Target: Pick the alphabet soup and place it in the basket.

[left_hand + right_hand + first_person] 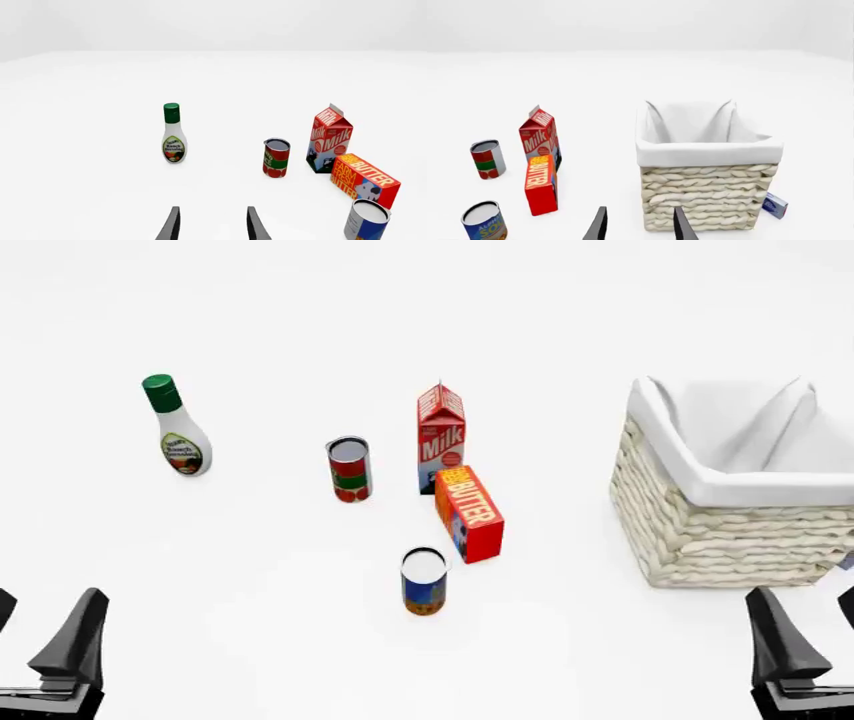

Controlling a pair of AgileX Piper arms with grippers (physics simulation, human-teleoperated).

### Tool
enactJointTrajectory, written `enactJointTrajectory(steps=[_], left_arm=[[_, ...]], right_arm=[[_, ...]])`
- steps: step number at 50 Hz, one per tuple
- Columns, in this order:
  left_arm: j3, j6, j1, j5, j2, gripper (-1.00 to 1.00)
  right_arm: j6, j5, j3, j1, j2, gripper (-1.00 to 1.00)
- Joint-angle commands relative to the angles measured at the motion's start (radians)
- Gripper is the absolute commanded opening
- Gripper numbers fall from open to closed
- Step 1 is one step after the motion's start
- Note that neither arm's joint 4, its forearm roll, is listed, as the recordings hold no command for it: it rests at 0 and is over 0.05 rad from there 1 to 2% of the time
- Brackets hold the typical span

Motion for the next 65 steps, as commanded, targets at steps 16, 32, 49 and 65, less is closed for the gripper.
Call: enactJointTrajectory(steps=[16, 32, 49, 65], left_arm=[[-0.003, 0.0, 0.0, -0.001, 0.004, 1.0], [-0.003, 0.0, 0.0, -0.001, 0.004, 1.0], [-0.003, 0.0, 0.0, -0.001, 0.004, 1.0], [-0.003, 0.0, 0.0, -0.001, 0.004, 1.0]], right_arm=[[-0.018, 0.003, 0.005, 0.024, -0.007, 1.0], [-0.037, -0.007, -0.058, 0.118, 0.031, 1.0], [-0.062, -0.037, -0.126, 0.241, 0.099, 1.0], [-0.081, -0.191, -0.156, 0.356, 0.279, 1.0]])
